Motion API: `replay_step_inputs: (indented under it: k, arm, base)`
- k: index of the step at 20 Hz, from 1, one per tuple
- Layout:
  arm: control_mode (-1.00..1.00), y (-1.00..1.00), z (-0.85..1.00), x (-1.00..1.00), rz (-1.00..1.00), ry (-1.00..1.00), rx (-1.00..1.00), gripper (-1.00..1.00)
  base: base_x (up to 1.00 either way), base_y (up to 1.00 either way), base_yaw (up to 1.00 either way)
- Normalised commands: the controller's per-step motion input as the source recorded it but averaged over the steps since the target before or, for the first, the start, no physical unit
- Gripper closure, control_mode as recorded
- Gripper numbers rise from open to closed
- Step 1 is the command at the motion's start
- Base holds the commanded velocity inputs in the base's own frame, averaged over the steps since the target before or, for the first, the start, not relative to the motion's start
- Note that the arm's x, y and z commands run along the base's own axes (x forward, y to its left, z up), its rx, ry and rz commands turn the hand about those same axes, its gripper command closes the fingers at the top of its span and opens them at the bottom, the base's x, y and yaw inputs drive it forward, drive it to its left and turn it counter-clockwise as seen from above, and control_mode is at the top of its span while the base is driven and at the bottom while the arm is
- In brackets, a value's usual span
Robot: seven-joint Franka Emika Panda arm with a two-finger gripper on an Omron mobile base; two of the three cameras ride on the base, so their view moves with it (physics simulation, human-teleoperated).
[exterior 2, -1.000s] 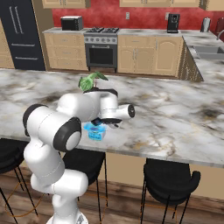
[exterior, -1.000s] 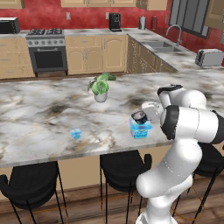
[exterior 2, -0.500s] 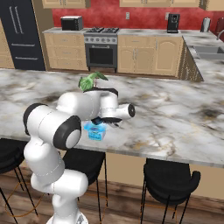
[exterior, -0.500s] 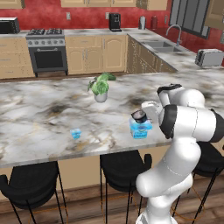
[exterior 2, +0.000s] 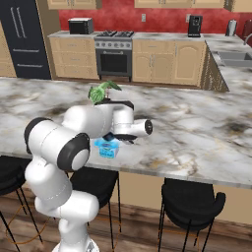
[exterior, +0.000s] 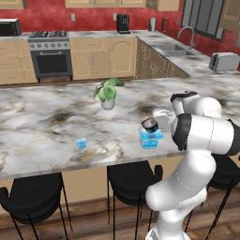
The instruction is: Stack the yogurt containers by placing the smaller containers on top of the larger containers.
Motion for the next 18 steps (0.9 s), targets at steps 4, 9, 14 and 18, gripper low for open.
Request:
replay_step_inputs:
  k: [4, 9, 14, 18]
  arm:
    - [-1.0, 0.0, 0.0, -0.2, 0.0, -0.03, 0.0, -1.0]
    - [-1.0, 0.0, 0.0, -0.12, 0.0, 0.0, 0.0, -1.0]
    - [-1.0, 0.0, 0.0, -0.01, 0.0, 0.0, 0.0, -1.0]
    - [-1.0, -0.06, 0.01, 0.0, -0.05, 0.0, 0.0, -1.0]
  base:
    - [0.0, 0.0, 0.0]
    - [0.0, 0.0, 0.0]
    - [0.0, 0.0, 0.0]
    - [0.0, 0.0, 0.0]
